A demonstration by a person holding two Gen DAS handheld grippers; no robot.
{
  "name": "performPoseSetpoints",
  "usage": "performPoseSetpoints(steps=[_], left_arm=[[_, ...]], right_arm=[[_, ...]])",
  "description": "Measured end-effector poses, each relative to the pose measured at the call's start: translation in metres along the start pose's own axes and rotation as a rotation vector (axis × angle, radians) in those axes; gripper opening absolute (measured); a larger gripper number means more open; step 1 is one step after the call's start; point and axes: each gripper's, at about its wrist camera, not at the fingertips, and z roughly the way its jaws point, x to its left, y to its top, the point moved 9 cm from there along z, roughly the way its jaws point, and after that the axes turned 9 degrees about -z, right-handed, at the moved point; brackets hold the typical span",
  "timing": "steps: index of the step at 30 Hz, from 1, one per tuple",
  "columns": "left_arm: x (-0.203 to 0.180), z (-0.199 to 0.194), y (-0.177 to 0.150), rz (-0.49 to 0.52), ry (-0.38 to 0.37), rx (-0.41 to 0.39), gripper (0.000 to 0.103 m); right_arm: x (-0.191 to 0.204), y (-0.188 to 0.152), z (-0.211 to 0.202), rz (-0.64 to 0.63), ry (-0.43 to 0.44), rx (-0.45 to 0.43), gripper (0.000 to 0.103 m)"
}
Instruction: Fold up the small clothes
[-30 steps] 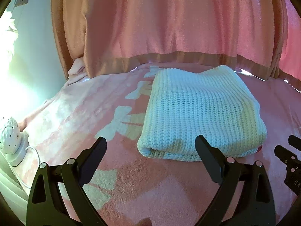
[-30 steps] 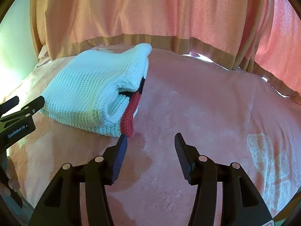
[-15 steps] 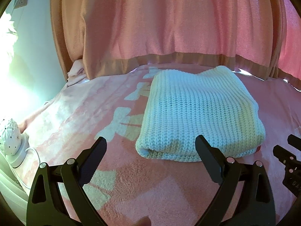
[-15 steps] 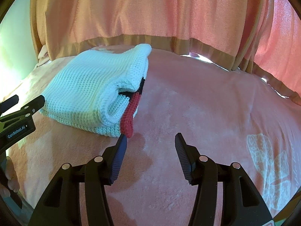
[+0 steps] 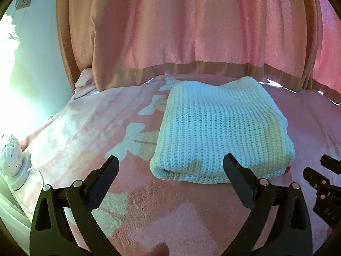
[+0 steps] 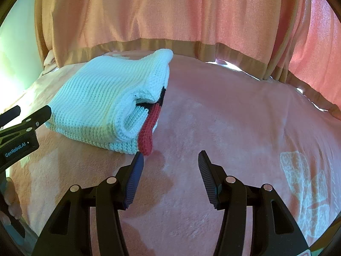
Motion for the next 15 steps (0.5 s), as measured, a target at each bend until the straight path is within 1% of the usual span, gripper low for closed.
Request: performPoseSetpoints(steps=[4, 8, 10, 12, 13, 15], left_arm=[[-0.0006, 0.0014, -0.0008, -0.003, -0.003, 0.014, 0.098], [-0.0034, 0.0015, -0.0010, 0.001, -0.028, 0.023, 0.098], [-0.0047, -0.0007, -0.0015, 0.008, -0.033, 0.005, 0.098], [-0.0040, -0.0046, -0.0020, 0.016, -0.010, -0.029, 0.098], [-0.0048, -0.0054, -0.0022, 0.023, -0.014, -0.039, 0.098], [-0.0048, -0.0035, -0.0034, 0.025, -0.010, -0.030, 0.098]], right_arm=[[0.0003, 0.0000, 0.0006, -0.004, 0.000, 0.001, 0.052], [0.0025, 0.0001, 0.0011, -0.005, 0.003, 0.001, 0.052], [0.0036, -0.0003, 0.0010, -0.005, 0.004, 0.001, 0.052], [0.0049, -0.0007, 0.0016, -0.008, 0.007, 0.003, 0.052], [0.0056, -0.0007, 0.0017, -0.010, 0.006, 0.003, 0.052], [0.0058, -0.0002, 0.0020, -0.010, 0.007, 0.003, 0.052]])
